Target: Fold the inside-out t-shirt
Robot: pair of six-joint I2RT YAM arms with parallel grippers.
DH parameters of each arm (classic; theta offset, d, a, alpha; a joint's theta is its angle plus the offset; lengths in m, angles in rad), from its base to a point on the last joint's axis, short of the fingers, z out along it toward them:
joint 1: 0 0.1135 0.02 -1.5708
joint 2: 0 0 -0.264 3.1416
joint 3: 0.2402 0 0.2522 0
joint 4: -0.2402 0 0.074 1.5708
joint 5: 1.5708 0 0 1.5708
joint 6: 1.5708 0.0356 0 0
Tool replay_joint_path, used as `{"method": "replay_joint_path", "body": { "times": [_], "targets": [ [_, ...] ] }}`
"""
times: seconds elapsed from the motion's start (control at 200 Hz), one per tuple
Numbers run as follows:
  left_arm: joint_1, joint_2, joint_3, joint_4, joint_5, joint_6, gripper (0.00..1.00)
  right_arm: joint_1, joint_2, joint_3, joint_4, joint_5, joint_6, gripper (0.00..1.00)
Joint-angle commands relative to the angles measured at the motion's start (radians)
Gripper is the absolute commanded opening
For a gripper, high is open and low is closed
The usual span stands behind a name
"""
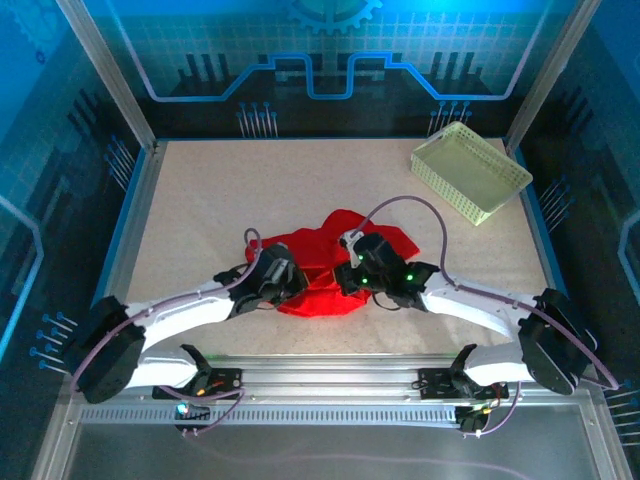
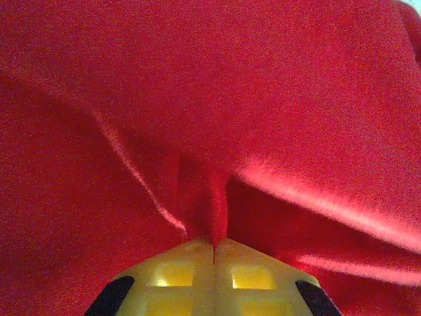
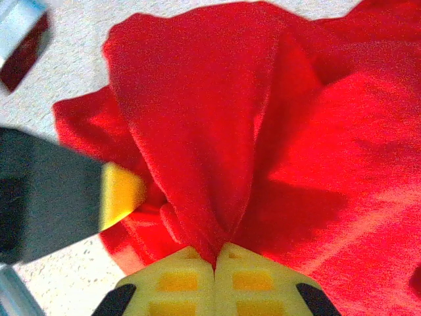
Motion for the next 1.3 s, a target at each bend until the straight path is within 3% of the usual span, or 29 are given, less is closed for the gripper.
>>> {"method": "replay_joint_path", "body": {
  "times": [0.0, 0.15, 0.215, 0.3, 0.36, 0.44, 0.53, 0.745, 0.985, 1.151, 1.296],
  "targets": [
    [-0.03, -0.11, -0.072, 0.001, -0.043, 0.049, 0.0, -0.053, 0.0, 0.037, -0.113, 0.057, 0.095, 0.0],
    [-0.036, -0.164, -0.176, 0.096, -0.018, 0.058, 0.0, -0.117, 0.026, 0.012, -0.125, 0.012, 0.12, 0.01],
    [-0.037, -0.149, -0.191, 0.153, 0.013, 0.075, 0.0, -0.086, 0.028, 0.026, -0.131, 0.018, 0.038, 0.19],
    [-0.042, -0.133, -0.196, 0.209, 0.036, 0.088, 0.0, -0.005, 0.0, 0.075, -0.198, 0.126, -0.105, 0.41],
    [-0.046, -0.126, -0.198, 0.239, 0.042, 0.104, 0.0, 0.035, -0.026, 0.112, -0.251, 0.152, -0.206, 0.48],
    [-0.054, -0.124, -0.198, 0.274, 0.045, 0.127, 0.0, 0.084, -0.048, 0.17, -0.313, 0.175, -0.308, 0.49],
    [-0.067, -0.128, -0.2, 0.305, 0.046, 0.149, 0.0, 0.122, -0.025, 0.233, -0.38, 0.115, -0.358, 0.48],
    [-0.082, -0.136, -0.233, 0.292, 0.025, 0.131, 0.0, 0.172, 0.106, 0.313, -0.38, 0.028, -0.308, 0.42],
    [-0.082, -0.168, -0.271, 0.281, 0.025, 0.118, 0.0, 0.17, 0.235, 0.316, -0.339, 0.077, -0.337, 0.41],
    [-0.083, -0.18, -0.281, 0.276, 0.018, 0.115, 0.0, 0.172, 0.295, 0.323, -0.33, 0.213, -0.359, 0.47],
    [-0.083, -0.18, -0.283, 0.274, 0.015, 0.114, 0.0, 0.171, 0.335, 0.326, -0.323, 0.245, -0.391, 0.51]
  ]
}}
